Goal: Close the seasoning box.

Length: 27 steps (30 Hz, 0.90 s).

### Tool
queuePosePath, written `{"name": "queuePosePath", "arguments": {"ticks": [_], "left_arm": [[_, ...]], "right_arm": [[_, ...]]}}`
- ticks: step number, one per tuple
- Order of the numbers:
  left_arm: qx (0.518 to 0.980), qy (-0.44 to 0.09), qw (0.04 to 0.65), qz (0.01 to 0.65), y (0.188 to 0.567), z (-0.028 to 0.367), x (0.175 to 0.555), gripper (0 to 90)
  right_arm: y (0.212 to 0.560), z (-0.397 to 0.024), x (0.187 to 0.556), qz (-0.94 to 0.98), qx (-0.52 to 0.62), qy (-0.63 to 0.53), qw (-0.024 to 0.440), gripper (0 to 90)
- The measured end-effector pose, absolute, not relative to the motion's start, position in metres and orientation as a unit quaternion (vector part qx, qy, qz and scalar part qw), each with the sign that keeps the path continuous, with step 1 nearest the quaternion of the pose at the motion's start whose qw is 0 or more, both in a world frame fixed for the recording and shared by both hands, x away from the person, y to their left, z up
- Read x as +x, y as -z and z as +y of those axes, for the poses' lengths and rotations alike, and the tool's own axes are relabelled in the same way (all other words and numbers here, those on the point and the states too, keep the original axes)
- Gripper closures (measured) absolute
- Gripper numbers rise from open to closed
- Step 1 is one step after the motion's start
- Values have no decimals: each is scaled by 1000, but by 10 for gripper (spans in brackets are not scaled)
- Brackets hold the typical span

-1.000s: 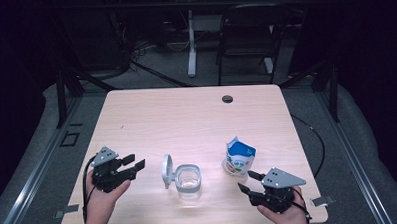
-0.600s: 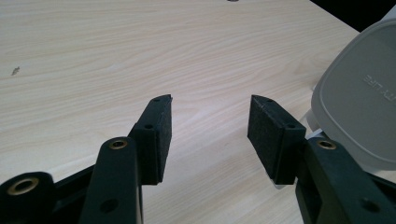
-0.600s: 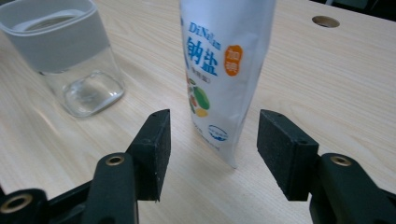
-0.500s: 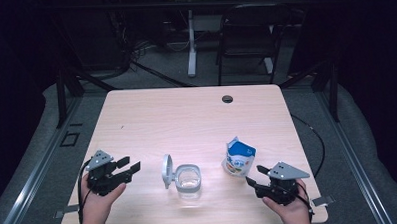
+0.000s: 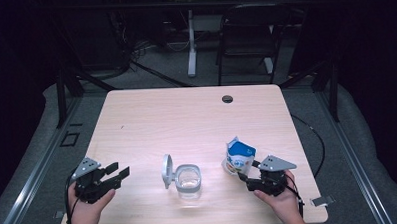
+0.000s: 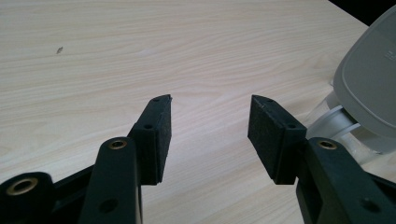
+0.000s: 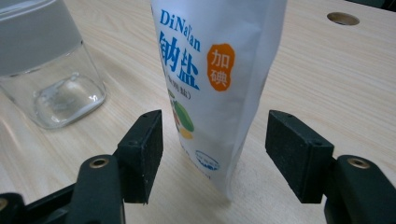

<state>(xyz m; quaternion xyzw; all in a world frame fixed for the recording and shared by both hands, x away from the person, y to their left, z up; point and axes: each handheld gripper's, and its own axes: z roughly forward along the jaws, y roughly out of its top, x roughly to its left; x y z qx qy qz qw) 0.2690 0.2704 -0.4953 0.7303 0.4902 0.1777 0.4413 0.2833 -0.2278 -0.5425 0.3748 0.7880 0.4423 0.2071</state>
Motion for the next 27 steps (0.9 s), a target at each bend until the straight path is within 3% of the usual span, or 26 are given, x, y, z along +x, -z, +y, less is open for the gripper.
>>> {"name": "queuePosePath", "arguments": {"ticks": [27], "left_arm": [[724,-173,440,503,499,275,270,500]], "right_arm": [[562,-212,305,797,371,-433,200,368]]}}
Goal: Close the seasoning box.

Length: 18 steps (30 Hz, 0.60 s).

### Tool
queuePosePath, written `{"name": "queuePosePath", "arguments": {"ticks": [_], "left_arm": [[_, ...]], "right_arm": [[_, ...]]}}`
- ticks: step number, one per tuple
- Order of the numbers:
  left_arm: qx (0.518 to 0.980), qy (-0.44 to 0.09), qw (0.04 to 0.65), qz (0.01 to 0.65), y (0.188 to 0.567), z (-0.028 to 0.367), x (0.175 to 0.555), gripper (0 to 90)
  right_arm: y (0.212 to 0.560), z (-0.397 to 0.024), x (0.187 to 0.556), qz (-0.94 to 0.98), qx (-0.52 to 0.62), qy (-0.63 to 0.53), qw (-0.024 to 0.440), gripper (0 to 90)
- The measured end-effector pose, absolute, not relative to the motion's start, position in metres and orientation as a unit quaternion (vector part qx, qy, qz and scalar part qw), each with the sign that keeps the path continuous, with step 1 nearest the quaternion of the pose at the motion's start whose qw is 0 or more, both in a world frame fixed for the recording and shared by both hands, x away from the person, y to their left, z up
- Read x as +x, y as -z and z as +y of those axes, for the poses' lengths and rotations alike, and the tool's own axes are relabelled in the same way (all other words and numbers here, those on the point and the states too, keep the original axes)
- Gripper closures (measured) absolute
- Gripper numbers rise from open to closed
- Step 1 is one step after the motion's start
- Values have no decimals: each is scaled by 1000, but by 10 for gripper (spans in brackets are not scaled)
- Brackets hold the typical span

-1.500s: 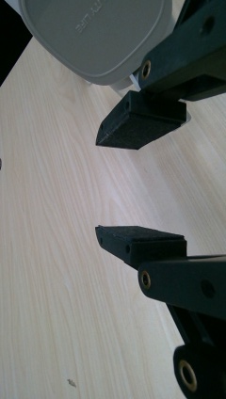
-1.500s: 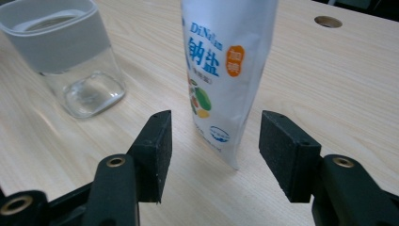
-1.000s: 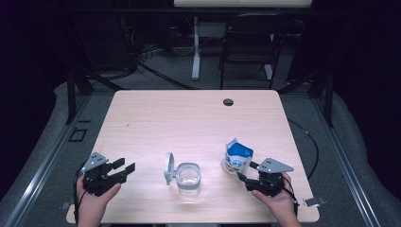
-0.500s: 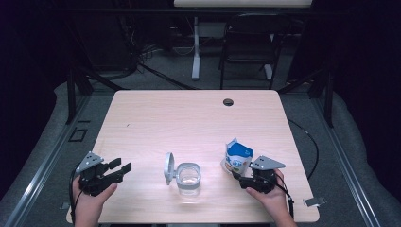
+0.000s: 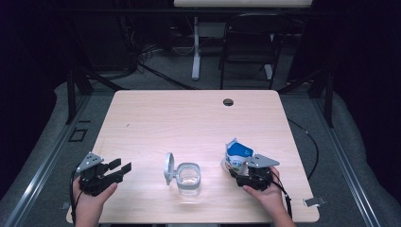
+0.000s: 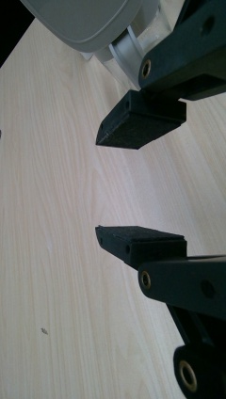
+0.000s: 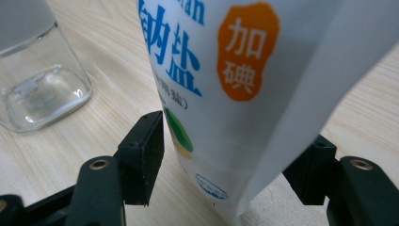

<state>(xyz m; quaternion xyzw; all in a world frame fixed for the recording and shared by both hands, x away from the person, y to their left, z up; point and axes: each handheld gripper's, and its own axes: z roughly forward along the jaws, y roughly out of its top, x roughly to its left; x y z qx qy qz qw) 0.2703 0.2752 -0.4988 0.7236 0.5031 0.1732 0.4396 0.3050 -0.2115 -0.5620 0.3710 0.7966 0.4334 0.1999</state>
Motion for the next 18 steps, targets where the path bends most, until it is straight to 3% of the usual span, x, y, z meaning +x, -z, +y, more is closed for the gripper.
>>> {"name": "queuePosePath", "arguments": {"ticks": [18], "left_arm": [[723,-172,440,504,499,275,271,499]], "right_arm": [[565,-208,306,791,374,-435,210,362]]}}
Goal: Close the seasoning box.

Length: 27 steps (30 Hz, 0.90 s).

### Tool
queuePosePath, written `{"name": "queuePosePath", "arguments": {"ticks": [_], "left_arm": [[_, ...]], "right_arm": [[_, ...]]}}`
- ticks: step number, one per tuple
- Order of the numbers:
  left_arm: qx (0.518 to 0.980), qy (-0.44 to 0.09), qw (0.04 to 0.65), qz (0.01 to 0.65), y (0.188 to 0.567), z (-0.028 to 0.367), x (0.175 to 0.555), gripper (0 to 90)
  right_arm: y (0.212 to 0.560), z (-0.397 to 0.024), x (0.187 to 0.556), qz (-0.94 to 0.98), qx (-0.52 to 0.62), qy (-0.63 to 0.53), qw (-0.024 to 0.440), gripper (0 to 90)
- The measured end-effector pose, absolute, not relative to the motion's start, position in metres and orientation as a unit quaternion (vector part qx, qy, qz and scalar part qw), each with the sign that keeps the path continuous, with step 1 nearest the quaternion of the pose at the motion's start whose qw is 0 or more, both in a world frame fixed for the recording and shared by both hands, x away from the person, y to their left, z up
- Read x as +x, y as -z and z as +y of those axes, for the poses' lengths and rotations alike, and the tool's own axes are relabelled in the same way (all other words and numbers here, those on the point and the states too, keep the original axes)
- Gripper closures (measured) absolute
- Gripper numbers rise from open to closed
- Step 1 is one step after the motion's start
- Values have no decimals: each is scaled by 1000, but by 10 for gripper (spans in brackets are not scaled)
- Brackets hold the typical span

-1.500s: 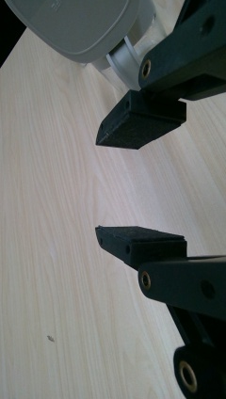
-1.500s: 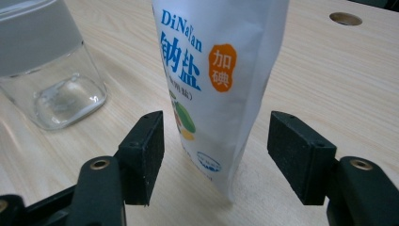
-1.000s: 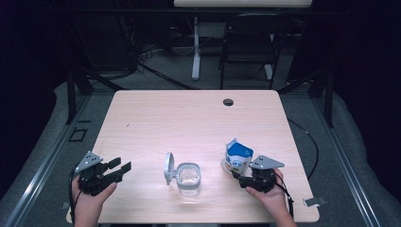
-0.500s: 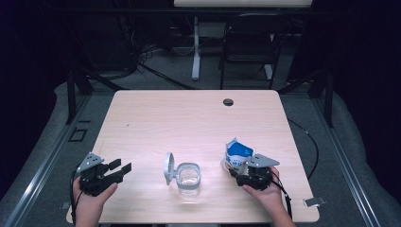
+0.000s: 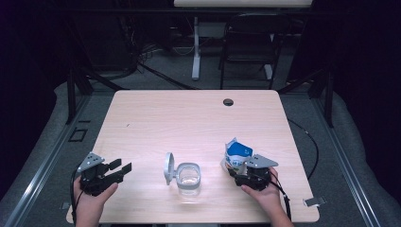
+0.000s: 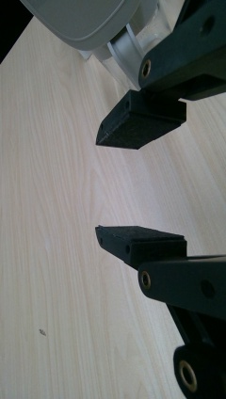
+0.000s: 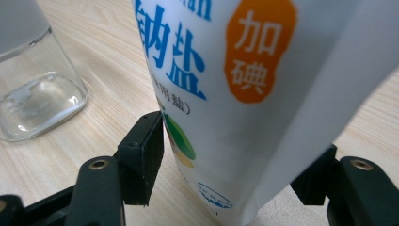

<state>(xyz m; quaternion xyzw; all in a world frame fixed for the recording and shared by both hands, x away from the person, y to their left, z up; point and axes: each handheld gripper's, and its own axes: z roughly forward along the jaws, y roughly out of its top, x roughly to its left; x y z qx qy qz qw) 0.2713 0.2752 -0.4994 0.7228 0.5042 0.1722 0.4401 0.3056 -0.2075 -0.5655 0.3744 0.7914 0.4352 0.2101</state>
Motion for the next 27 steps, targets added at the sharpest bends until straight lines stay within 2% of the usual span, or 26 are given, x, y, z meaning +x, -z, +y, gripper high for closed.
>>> {"name": "queuePosePath", "arguments": {"ticks": [27], "left_arm": [[721,-172,442,506,500,278,273,500]], "right_arm": [[574,-195,308,792,379,-415,238,348]]}}
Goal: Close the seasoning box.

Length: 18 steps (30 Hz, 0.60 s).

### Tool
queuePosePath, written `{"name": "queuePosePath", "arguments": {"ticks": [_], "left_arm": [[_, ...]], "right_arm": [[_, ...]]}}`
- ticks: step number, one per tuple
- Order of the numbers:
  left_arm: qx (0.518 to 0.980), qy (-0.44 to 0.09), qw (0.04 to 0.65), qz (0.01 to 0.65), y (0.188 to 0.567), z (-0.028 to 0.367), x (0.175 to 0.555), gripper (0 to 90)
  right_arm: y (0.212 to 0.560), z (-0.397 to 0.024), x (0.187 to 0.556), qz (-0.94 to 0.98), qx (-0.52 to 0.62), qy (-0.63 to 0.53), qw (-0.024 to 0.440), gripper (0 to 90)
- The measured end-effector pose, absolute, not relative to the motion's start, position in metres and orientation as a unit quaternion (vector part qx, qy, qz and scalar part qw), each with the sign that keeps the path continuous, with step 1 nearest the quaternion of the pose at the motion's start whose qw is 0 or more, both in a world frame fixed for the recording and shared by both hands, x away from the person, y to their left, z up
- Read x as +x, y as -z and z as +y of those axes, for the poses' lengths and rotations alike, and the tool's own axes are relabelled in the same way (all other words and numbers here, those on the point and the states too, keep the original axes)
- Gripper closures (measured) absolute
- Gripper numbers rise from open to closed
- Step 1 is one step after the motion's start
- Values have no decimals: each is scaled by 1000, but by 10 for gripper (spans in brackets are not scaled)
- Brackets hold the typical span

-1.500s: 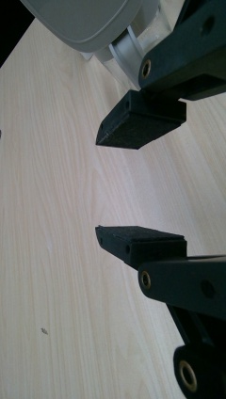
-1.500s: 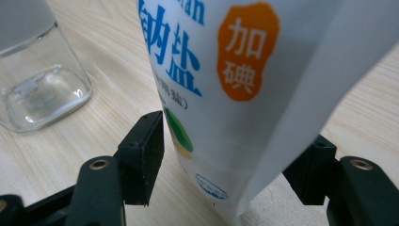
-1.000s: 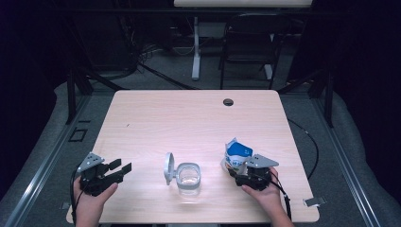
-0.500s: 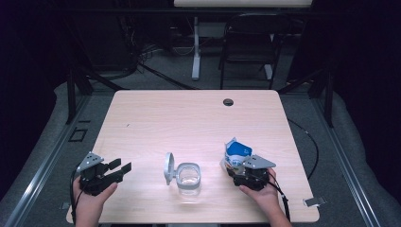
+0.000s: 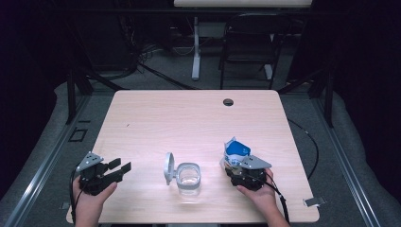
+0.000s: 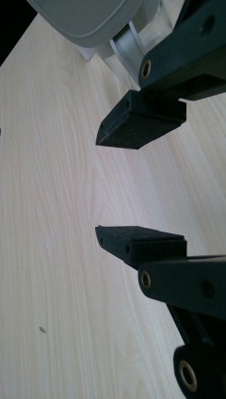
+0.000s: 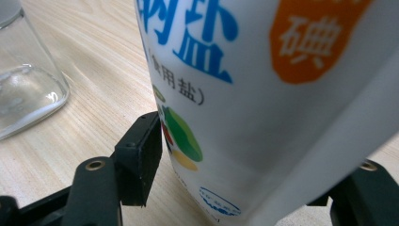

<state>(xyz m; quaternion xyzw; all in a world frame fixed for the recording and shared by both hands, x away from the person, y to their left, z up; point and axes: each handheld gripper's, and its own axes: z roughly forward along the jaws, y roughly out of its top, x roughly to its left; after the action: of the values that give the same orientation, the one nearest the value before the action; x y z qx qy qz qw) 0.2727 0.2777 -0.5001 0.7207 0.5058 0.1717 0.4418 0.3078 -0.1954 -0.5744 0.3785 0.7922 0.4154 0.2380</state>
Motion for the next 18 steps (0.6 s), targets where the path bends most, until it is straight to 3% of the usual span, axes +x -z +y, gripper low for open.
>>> {"name": "queuePosePath", "arguments": {"ticks": [18], "left_arm": [[717,-173,444,509,499,280,272,500]], "right_arm": [[577,-189,307,792,380,-407,251,371]]}}
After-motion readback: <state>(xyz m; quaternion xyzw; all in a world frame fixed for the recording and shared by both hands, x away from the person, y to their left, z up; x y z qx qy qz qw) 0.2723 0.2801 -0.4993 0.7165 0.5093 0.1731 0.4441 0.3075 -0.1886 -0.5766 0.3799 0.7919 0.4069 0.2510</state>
